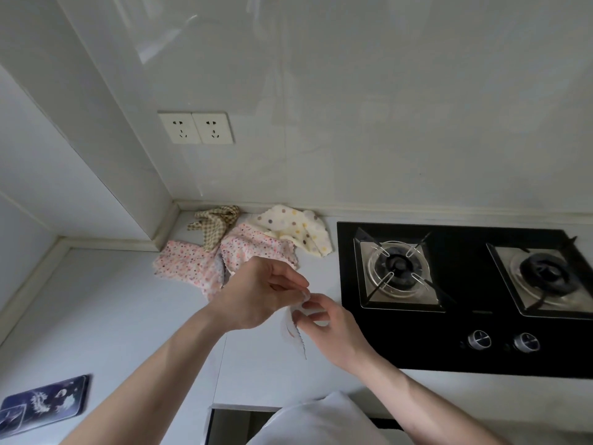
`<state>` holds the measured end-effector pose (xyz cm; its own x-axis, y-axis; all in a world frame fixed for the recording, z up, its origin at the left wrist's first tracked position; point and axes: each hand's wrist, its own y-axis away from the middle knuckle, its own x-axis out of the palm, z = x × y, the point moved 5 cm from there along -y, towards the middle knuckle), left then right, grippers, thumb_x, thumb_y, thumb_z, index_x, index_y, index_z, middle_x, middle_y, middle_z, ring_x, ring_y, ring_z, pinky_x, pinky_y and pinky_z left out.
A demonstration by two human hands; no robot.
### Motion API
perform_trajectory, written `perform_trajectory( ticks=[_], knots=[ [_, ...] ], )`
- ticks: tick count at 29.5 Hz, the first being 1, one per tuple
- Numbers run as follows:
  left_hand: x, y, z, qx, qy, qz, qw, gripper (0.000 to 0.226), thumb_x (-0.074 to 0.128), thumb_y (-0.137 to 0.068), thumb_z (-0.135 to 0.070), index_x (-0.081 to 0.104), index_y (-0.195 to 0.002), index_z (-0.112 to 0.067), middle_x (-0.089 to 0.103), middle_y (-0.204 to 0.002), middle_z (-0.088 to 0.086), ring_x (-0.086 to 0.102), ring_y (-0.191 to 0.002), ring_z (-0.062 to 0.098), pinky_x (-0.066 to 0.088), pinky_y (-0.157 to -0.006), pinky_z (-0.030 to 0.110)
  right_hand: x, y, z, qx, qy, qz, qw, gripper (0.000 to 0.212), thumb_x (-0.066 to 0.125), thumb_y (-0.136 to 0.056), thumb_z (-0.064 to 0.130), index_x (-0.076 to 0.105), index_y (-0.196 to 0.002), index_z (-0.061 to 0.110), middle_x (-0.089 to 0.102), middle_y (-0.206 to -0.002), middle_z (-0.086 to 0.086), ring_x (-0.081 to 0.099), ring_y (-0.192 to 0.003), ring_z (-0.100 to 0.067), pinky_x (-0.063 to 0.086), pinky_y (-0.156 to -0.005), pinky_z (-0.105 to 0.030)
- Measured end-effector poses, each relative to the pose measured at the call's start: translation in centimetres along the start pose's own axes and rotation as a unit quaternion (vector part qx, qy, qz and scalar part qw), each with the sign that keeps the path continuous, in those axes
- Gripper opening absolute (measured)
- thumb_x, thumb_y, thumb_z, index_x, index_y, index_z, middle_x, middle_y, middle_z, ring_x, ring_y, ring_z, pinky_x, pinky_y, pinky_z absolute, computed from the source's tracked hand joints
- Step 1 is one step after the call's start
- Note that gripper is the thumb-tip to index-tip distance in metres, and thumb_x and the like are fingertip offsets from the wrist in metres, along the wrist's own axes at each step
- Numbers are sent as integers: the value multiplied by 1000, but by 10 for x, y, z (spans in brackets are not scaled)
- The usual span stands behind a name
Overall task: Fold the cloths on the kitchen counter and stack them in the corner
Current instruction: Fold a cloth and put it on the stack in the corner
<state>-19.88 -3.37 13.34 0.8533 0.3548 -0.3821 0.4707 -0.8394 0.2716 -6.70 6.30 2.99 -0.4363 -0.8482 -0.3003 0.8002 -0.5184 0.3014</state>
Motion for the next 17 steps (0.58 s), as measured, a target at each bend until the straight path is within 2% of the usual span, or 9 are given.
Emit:
perform_trajectory(
  ticks=[4,7,10,13,15,17],
  knots=[
    [2,-2,-3,20,-33,-10,999,6,84,-85,-20,79,-87,-17,79,-83,-5,76,-80,9,54,-71,15,0,-4,6,-6,-1,-35,999,36,71,-72,56,71,-100,33,75,-98,18,69,-95,1,53,-85,-19],
    [-1,-2,-3,29,-36,-21,999,7,83,-85,-15,76,-84,-14,79,-80,-3,76,-77,12,56,-70,19,0,-5,4,-9,18,-29,999,6,73,-87,38,74,-88,32,75,-90,21,69,-89,4,50,-77,-12],
    [-8,-1,3,30,-47,-54,997,8,80,-86,-13,73,-83,-14,77,-77,-2,74,-73,15,60,-72,31,-2,-5,-5,-9,39,-23,999,8,69,-92,25,74,-86,26,75,-88,17,68,-86,4,46,-71,-8],
    [-21,-3,15,38,-90,-98,990,11,77,-90,-16,71,-84,-23,73,-77,-3,71,-70,14,59,-70,35,-6,-6,-9,-10,52,-24,998,14,59,-101,25,67,-90,25,73,-92,12,67,-88,2,47,-72,-10],
    [-27,-4,24,37,-123,-103,986,13,73,-93,-17,71,-87,-28,71,-80,-9,69,-70,10,57,-66,32,-10,-8,-10,-17,49,-31,998,19,51,-106,25,61,-90,24,70,-88,9,65,-85,-2,47,-74,-14],
    [-27,-4,30,34,-160,-92,982,13,68,-97,-20,72,-91,-30,69,-85,-14,65,-72,5,50,-64,21,-16,-10,-8,-27,57,-43,997,20,46,-107,24,56,-90,26,65,-80,10,61,-74,-3,46,-70,-19]
  ],
)
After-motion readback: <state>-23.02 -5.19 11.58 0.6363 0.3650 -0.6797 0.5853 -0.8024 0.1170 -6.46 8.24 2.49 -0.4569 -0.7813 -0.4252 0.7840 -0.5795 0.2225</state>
